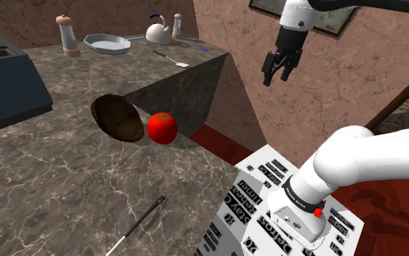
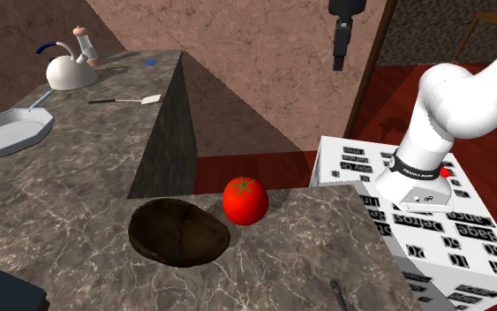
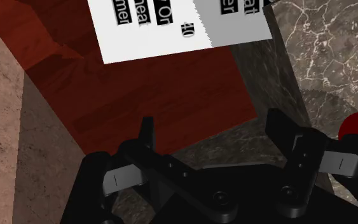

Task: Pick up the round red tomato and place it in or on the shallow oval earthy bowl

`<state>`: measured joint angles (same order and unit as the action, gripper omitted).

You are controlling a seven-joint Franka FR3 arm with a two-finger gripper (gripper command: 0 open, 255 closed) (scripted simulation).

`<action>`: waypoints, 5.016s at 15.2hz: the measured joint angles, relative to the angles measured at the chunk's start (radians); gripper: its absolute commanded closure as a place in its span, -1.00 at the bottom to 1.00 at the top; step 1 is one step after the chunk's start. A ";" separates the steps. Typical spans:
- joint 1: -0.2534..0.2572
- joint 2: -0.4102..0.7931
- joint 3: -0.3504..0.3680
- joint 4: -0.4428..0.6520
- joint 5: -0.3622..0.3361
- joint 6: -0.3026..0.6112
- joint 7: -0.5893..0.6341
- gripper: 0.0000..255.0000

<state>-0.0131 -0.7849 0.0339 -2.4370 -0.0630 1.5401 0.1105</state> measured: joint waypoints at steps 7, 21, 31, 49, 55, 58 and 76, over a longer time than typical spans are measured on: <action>0.013 0.138 0.008 -0.001 0.150 0.099 0.104 -1.00; 0.090 0.545 0.019 0.088 0.617 0.376 0.255 -1.00; 0.138 0.789 0.043 0.201 0.895 0.507 0.252 -1.00; 0.157 0.816 0.062 0.184 0.928 0.560 0.238 1.00; 0.157 0.807 0.062 0.189 0.922 0.550 0.250 1.00; 0.155 0.785 0.059 0.199 0.909 0.525 0.273 1.00; 0.142 0.679 0.047 0.310 0.842 0.356 0.426 1.00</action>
<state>0.1291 -0.1063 0.0811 -2.1270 0.7786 1.8964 0.5361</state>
